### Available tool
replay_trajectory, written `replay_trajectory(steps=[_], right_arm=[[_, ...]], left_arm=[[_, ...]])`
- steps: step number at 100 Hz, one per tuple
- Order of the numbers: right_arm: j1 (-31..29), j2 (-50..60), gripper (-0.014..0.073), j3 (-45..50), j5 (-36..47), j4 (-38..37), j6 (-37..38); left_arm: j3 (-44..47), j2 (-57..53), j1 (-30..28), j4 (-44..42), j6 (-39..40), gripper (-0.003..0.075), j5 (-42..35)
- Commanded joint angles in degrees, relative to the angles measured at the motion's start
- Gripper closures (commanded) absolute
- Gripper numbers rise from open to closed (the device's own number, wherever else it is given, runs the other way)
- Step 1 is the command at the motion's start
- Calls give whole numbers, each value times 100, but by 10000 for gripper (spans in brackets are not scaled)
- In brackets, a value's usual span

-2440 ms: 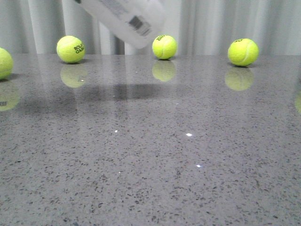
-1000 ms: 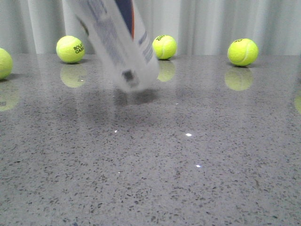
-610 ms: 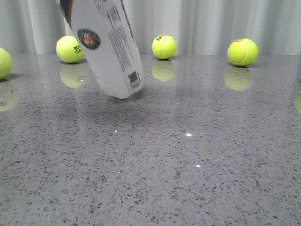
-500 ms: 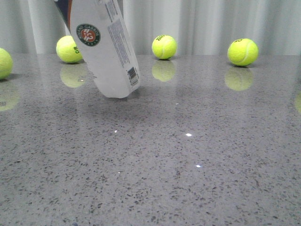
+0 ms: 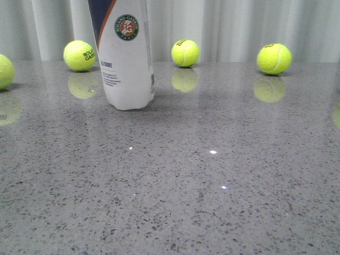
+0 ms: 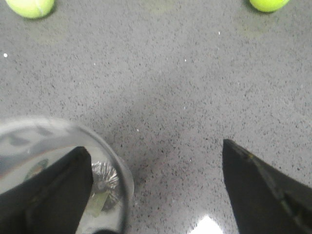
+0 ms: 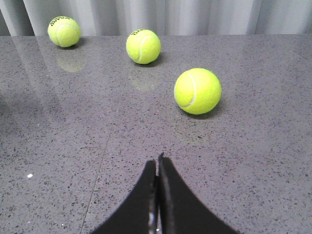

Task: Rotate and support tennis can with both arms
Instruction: 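Set the can upright on its base and release with the left gripper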

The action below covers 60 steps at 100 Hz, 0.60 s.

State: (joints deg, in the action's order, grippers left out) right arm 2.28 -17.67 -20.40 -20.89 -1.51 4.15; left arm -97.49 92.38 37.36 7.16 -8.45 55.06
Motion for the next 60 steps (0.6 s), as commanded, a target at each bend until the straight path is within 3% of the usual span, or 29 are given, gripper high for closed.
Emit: replay_trajectory(steps=[1, 43, 60], right_arm=[[-33, -17, 652, -143, 414, -21, -46], [-33, -17, 652, -143, 414, -21, -46], [-33, -17, 652, -143, 414, -21, -46]], left_arm=[[-184, -220, -7, 127, -18, 189, -450], [-184, -261, -7, 127, -18, 195, -814], [-184, -495, 40, -101, -18, 316, -1399]])
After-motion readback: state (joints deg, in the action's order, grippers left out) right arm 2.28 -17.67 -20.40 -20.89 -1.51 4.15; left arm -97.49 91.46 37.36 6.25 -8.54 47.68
